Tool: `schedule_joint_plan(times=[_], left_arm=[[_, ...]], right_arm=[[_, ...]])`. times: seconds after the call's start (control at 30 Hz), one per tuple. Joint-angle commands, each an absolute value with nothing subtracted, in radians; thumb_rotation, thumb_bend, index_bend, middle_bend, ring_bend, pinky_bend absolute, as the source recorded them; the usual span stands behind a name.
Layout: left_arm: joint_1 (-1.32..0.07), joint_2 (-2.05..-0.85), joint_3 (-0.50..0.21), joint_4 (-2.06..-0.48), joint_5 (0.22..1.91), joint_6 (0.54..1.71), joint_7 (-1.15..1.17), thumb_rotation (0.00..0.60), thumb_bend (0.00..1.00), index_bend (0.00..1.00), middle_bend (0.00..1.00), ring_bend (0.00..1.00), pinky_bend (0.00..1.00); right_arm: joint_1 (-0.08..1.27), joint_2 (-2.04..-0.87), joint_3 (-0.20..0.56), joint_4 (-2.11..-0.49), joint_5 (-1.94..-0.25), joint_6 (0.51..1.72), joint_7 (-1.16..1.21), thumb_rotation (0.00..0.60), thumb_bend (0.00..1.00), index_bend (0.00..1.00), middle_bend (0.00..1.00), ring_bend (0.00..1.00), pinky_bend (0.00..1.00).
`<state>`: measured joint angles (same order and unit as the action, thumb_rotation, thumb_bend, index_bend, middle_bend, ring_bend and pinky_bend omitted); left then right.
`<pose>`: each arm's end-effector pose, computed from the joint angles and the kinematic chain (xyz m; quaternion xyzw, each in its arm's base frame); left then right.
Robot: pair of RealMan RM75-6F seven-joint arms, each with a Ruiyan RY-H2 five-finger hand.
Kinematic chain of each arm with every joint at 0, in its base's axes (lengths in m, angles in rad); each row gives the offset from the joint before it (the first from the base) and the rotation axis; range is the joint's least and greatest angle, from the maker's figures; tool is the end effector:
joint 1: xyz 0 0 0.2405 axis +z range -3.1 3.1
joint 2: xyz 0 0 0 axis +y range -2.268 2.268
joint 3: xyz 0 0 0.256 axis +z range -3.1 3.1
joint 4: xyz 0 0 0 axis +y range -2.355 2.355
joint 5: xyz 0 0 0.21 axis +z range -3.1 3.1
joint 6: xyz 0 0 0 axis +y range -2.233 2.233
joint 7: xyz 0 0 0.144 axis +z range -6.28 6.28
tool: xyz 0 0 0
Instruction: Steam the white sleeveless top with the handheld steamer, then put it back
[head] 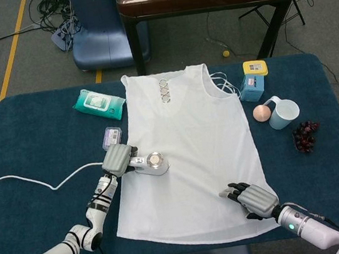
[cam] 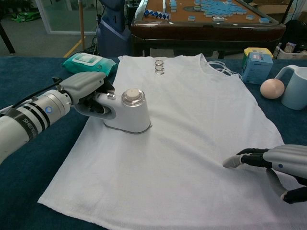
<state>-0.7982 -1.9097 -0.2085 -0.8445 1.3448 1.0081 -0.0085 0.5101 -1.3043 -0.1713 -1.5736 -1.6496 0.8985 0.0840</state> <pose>-0.1562 0.3849 -0.0727 -0.7099 -0.3521 -0.4338 0.4289 -0.2505 -0.2084 0.0020 0.8238 -0.4355 0.2589 0.2541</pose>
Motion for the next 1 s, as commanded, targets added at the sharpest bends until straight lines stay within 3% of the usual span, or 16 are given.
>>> schedule_joint_plan(times=[0.03,1.0], left_arm=[[-0.772,-1.869,-0.173,-0.918,1.374,1.032,0.011,0.6,0.12,0.85,0.75,0.63,0.72],[-0.689,-1.688,-0.013,-1.343,1.473,1.044,0.172,0.6,0.12,0.85,0.75,0.63,0.7]], right_arm=[[0.512,-1.304,-0.173,-1.576,-1.651,0.899,0.085,0.6,1.0,0.03,0.16,0.06,0.14],[0.506,-1.298,-0.196,-1.578,-1.672,0.928,0.091,0.6,1.0,0.03,0.16,0.06,0.14]])
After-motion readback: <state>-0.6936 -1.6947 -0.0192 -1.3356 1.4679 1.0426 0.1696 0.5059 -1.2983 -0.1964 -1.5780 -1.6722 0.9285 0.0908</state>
